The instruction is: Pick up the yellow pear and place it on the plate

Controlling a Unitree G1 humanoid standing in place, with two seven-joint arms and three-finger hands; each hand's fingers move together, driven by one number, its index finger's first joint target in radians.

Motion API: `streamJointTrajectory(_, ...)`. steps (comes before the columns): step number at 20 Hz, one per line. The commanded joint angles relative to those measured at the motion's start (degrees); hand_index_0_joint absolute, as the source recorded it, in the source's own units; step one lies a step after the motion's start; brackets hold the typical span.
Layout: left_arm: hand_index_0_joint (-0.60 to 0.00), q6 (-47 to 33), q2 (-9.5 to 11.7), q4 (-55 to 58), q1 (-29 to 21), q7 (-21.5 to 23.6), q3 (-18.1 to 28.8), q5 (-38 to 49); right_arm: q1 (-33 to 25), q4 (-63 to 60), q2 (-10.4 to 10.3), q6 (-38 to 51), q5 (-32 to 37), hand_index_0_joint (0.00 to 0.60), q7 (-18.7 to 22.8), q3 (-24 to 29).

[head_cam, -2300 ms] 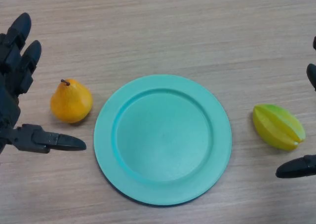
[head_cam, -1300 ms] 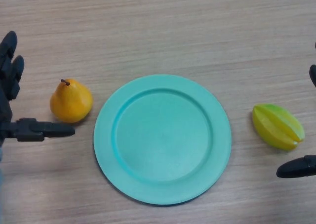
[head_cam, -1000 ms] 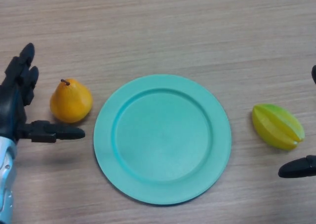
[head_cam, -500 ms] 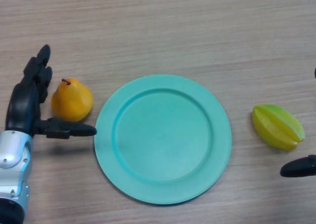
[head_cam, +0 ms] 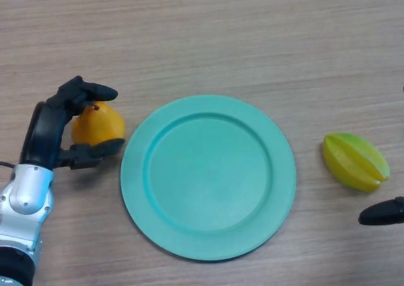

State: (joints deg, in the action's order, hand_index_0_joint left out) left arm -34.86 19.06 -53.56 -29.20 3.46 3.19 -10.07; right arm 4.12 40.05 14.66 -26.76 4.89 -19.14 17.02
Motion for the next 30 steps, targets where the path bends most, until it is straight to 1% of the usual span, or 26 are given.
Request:
streamJointTrajectory(1,-0.298,-3.8,3.3,6.5,-1.2,1.4,2.7,2.0,-1.3,3.8,1.5,5.5,0.7,0.0,2.1,4.1)
streamJointTrajectory(2,-0.298,-3.3,3.2,8.6,-0.5,0.8,3.0,3.0,-1.3,4.0,1.5,5.3,0.6,0.0,2.1,4.0)
streamJointTrajectory(3,-0.448,-1.6,3.0,13.7,0.9,-0.3,3.5,4.9,-1.4,4.4,1.5,4.7,0.6,0.0,2.2,3.8)
streamJointTrajectory(4,-0.548,1.6,2.6,19.9,2.9,-2.5,3.8,8.1,-1.4,4.8,1.4,4.2,0.7,0.0,2.2,3.5)
streamJointTrajectory(5,-0.6,7.1,1.9,28.6,5.5,-4.8,3.8,10.9,-1.4,5.2,1.4,3.4,0.7,0.0,2.1,3.2)
streamJointTrajectory(6,-0.6,9.0,1.6,31.5,6.4,-5.2,3.5,10.6,-1.5,5.3,1.5,3.1,0.6,0.0,1.9,3.2)
streamJointTrajectory(7,-0.6,12.8,0.7,36.9,8.0,-7.1,3.0,11.4,-1.6,5.3,1.6,2.9,0.3,0.0,1.7,3.2)
streamJointTrajectory(8,-0.55,13.6,0.5,38.0,8.3,-7.5,3.0,11.7,-1.6,5.3,1.6,2.9,0.2,0.0,1.7,3.2)
streamJointTrajectory(9,-0.401,15.0,0.2,39.6,8.7,-8.2,2.8,12.3,-1.6,5.4,1.6,2.8,0.3,0.0,1.6,3.3)
streamJointTrajectory(10,-0.301,16.7,-0.1,41.5,9.2,-9.0,2.6,12.9,-1.5,5.5,1.5,2.6,0.4,0.0,1.6,3.3)
streamJointTrajectory(11,-0.151,19.9,-0.9,45.5,10.1,-10.9,2.1,13.9,-1.5,5.6,1.4,2.5,0.6,0.0,1.7,3.4)
streamJointTrajectory(12,-0.051,22.3,-1.7,48.7,10.9,-12.6,1.7,14.5,-1.4,5.6,1.3,2.4,0.9,0.0,1.8,3.6)
streamJointTrajectory(13,0.0,23.6,-2.3,50.9,11.4,-13.3,1.3,13.9,-1.5,5.8,1.3,2.1,1.2,0.0,2.0,3.8)
streamJointTrajectory(14,0.0,23.8,-2.3,51.1,11.4,-13.4,1.4,13.7,-1.5,5.8,1.4,2.0,1.2,0.0,2.0,3.9)
streamJointTrajectory(16,-0.199,23.6,-2.3,51.3,11.3,-13.3,1.6,13.5,-1.4,5.7,1.3,2.3,1.2,0.0,2.0,3.9)
streamJointTrajectory(17,-0.35,23.4,-2.1,51.5,11.3,-13.0,1.9,13.5,-1.4,5.6,1.3,2.5,1.1,0.0,2.1,3.9)
streamJointTrajectory(18,-0.449,23.5,-2.0,51.8,11.4,-12.8,2.1,13.6,-1.4,5.5,1.3,2.7,1.0,0.0,2.1,3.8)
streamJointTrajectory(19,-0.582,24.7,-1.5,53.3,11.9,-12.9,2.8,14.3,-1.4,5.2,1.4,3.4,0.6,0.0,2.0,3.7)
streamJointTrajectory(20,-0.6,25.3,-1.3,53.9,12.1,-13.0,3.0,14.6,-1.4,5.0,1.4,3.6,0.4,0.0,2.0,3.6)
streamJointTrajectory(22,-0.6,26.1,-0.8,55.5,12.8,-13.5,3.8,14.9,-1.6,5.0,1.4,3.4,0.8,0.0,2.1,3.5)
streamJointTrajectory(24,-0.6,22.8,-0.6,56.2,12.5,-11.5,5.0,15.6,-1.6,4.9,1.3,3.6,0.8,0.0,2.3,3.3)
streamJointTrajectory(26,-0.6,25.1,-0.1,59.5,12.8,-11.1,5.4,18.1,-1.9,4.4,1.5,4.1,0.4,0.0,2.5,2.9)
streamJointTrajectory(27,-0.6,27.3,-0.7,62.6,14.2,-11.3,5.7,22.0,-1.9,4.2,1.4,4.6,0.3,0.0,2.7,2.7)
streamJointTrajectory(28,-0.55,27.6,-0.8,63.1,14.4,-11.1,5.8,22.6,-1.9,4.1,1.4,4.7,0.3,0.0,2.7,2.7)
streamJointTrajectory(29,-0.399,28.1,-0.9,63.7,14.7,-10.8,5.6,22.6,-1.9,4.0,1.4,4.8,0.4,0.0,2.7,2.6)
streamJointTrajectory(30,-0.3,28.8,-1.0,64.4,15.1,-10.5,5.5,22.6,-1.8,4.0,1.4,4.9,0.4,0.0,2.7,2.5)
